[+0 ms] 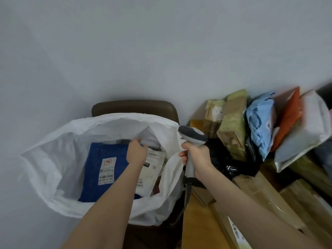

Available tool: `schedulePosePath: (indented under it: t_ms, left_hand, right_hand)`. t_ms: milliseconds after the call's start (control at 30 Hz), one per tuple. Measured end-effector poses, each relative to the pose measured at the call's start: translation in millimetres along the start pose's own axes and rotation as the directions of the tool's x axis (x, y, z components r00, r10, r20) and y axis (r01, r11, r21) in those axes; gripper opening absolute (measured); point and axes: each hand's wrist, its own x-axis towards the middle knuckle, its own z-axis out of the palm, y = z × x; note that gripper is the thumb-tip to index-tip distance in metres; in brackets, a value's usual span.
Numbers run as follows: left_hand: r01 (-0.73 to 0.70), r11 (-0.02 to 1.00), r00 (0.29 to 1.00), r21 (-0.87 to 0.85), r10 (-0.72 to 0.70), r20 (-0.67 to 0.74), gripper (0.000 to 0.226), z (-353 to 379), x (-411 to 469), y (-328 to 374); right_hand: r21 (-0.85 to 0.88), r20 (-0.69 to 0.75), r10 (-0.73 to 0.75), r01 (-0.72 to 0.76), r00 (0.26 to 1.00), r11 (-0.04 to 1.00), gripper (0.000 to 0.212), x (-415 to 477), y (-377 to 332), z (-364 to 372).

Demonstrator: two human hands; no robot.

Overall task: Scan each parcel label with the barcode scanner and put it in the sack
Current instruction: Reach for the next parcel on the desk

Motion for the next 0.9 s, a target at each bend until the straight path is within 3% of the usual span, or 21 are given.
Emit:
schedulePosePath:
  t_ms: [100, 333, 633, 767, 900]
  left_hand:
    - [-0.048, 0.999, 0.998, -0.009, 0.047, -0.040, 0.029, 4.8, -25.2, 35.6]
    - [-0.262, 0.964, 0.963, 0.044, 0.265, -0.059, 0.036, 39.9, -119.2, 97.2]
    - [-0.437, 0.899, 0.899, 0.035, 0.436, 0.033, 0.036, 139.1, -285.1, 177.4]
    - [-0.561, 0.827, 0.821, 0.039, 0.549, 0.155, 0.038, 179.9, -337.5, 209.4]
    - [-0.725, 0.672, 0.675, 0.148, 0.653, 0.342, 0.041, 222.5, -364.1, 237.9]
  right_hand:
    - [0.047, 0.007, 0.004, -0.005, 1.000, 0.999, 0.006, -17.6, -6.7, -24.6]
    - [0.129, 0.002, -0.044, 0.043, 0.999, 0.991, 0.012, -74.2, -5.0, -134.8]
    - [0.257, -0.086, -0.033, 0.054, 0.996, 0.965, 0.010, -140.3, 19.2, -307.3]
    - [0.315, -0.146, -0.026, 0.071, 0.989, 0.946, 0.009, -154.6, 18.3, -365.2]
    - [0.368, -0.234, -0.022, 0.109, 0.972, 0.924, 0.008, -152.0, 6.5, -417.6]
